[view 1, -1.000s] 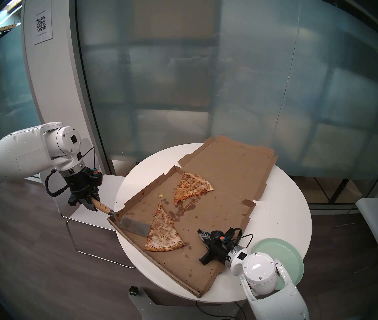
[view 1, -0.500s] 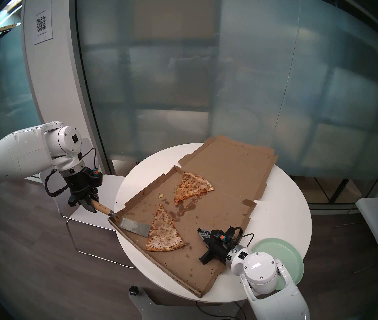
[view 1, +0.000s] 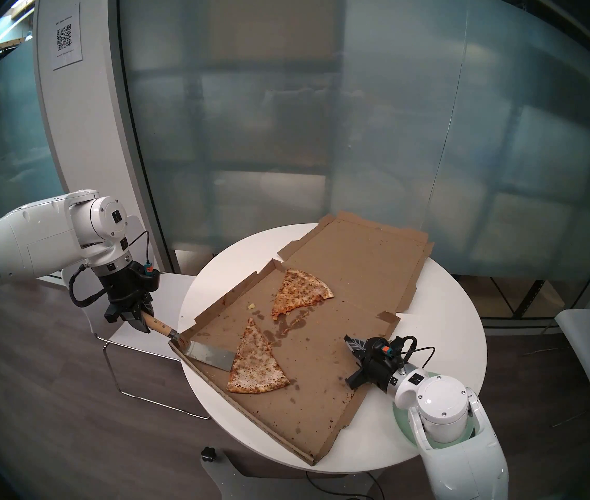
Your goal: Put pizza slice onto the plate
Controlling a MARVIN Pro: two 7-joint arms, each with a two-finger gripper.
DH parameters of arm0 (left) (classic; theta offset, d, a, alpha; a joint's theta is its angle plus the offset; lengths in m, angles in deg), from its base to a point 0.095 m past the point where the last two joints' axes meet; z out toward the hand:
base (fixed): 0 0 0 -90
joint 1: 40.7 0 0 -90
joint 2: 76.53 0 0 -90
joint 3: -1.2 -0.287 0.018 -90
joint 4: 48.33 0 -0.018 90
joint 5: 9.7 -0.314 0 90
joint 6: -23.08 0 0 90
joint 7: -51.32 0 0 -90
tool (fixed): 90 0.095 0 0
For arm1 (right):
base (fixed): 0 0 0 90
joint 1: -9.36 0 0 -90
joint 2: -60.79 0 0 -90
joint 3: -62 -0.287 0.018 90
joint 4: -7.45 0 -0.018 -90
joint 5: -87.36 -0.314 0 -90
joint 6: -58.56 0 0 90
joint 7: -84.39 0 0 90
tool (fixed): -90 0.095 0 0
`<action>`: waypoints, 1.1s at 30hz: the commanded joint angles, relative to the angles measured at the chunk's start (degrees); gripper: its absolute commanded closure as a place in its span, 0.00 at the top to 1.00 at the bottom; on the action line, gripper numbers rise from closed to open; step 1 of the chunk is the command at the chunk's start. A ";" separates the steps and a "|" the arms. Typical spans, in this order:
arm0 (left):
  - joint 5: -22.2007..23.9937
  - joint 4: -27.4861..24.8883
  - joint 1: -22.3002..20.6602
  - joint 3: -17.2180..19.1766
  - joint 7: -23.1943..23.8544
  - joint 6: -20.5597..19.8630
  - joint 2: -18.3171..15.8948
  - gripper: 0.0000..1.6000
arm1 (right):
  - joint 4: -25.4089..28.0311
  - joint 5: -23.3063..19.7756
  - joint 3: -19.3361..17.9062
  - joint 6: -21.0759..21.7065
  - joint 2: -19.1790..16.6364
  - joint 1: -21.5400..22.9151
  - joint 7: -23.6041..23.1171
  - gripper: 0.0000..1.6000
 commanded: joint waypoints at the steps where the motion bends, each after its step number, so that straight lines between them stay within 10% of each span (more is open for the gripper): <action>1: -0.13 -0.15 -0.52 0.31 -0.06 -0.10 -0.46 0.00 | -1.24 0.29 -0.24 -0.43 -1.40 2.80 -0.95 0.00; 33: 0.69 0.32 0.45 0.17 0.43 -0.29 -0.37 0.00 | -5.67 4.29 3.58 1.59 -0.66 14.86 -5.13 0.00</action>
